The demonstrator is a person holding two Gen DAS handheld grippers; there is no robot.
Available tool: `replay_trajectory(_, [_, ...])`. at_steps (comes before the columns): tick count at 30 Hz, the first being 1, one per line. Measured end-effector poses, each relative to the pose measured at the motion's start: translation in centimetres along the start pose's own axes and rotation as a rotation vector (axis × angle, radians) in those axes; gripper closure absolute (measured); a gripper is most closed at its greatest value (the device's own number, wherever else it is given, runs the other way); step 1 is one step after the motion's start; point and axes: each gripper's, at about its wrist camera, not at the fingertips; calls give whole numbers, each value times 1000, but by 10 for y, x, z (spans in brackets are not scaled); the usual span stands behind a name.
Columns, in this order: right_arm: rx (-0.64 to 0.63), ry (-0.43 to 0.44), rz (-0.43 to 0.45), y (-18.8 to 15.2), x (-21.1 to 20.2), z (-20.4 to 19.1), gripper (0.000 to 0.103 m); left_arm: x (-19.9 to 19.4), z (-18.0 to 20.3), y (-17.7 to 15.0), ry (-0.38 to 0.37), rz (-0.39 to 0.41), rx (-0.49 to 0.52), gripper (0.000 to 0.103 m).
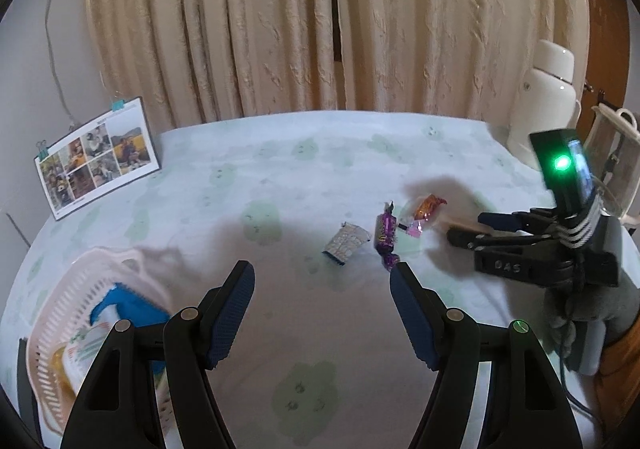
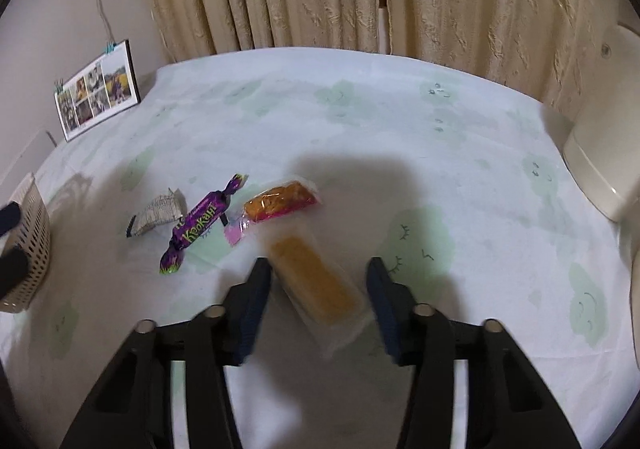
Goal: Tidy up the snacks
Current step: 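Move the right gripper to the clear orange cracker-stick pack and grasp it, then grasp the silver wrapper snack with the left gripper while the right holds the cracker pack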
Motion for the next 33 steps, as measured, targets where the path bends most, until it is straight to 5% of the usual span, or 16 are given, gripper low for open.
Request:
replay_trajectory(5, [-9,15,8,-2,-3,-1,75,16,5,1,-2,-17,-2,32])
replay_trajectory(13, [28,31,6,-12,-12,2,75,58,9,3,34,-54,27,33])
replay_trajectory(24, [58,56,6,-14,-17,5,75,111,13,7,40,-159,37,57])
replay_trajectory(33, [54,71,16,-12,-14,5,67,117,16,12,1,-170,30,67])
Point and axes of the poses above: each gripper's, at about its wrist camera, not at the fingertips, and x roughly the way its jaws point, z to its right, y to its top, and after that the axes turned 14 degrees about -x, right-handed
